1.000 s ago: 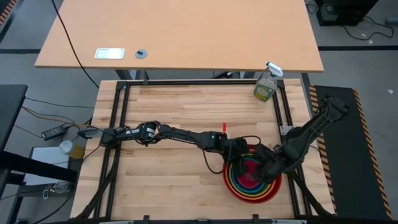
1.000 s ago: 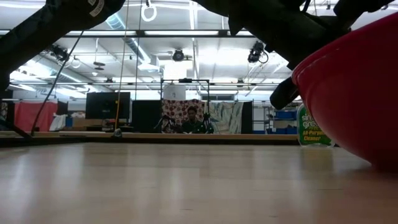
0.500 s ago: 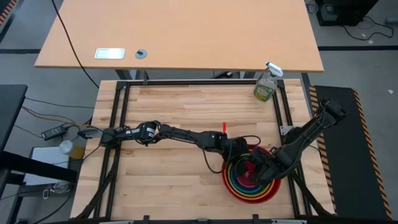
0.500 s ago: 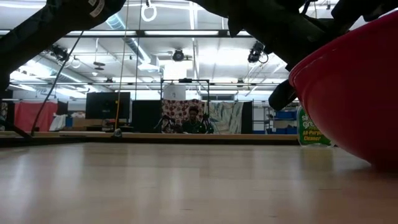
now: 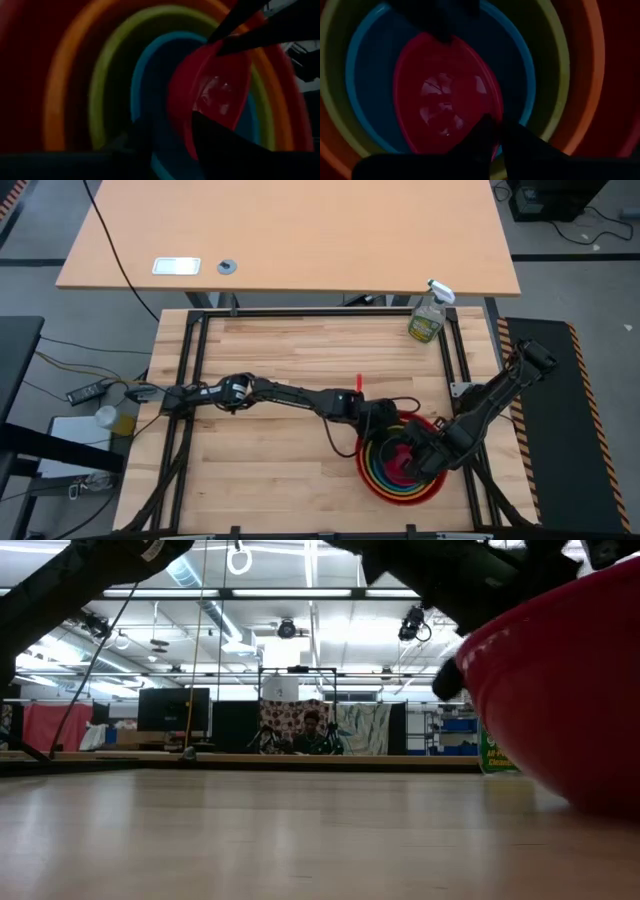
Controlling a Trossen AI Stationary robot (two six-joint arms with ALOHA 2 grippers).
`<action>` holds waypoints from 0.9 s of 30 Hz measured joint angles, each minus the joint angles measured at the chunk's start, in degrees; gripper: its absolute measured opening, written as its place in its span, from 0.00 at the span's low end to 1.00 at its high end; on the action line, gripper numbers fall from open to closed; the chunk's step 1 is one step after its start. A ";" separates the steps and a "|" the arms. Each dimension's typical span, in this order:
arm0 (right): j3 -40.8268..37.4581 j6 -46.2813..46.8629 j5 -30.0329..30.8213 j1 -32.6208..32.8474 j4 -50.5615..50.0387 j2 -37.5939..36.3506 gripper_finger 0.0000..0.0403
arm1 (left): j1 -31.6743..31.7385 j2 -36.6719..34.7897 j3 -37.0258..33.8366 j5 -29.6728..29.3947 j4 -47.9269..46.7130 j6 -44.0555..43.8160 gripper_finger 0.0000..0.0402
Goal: Nest bowls inside each other by size order
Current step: Put the red bowl on top of the blue bowl
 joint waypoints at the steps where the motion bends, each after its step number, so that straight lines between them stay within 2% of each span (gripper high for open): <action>1: 0.01 -0.26 0.07 0.10 0.11 0.00 0.10 | 0.13 -0.68 0.00 -0.01 -0.53 0.86 0.34; 13: 0.01 -6.12 4.18 -0.31 5.03 0.00 0.10 | 1.84 -6.79 0.02 -0.10 -9.45 9.32 0.36; 19: -0.35 -9.63 6.47 -1.96 6.43 0.08 0.10 | 1.58 -9.76 0.02 -6.38 -18.07 18.56 0.36; 27: -3.87 -11.82 4.51 -3.11 9.23 1.16 0.10 | -0.39 -10.68 0.04 -11.43 -17.96 30.82 0.36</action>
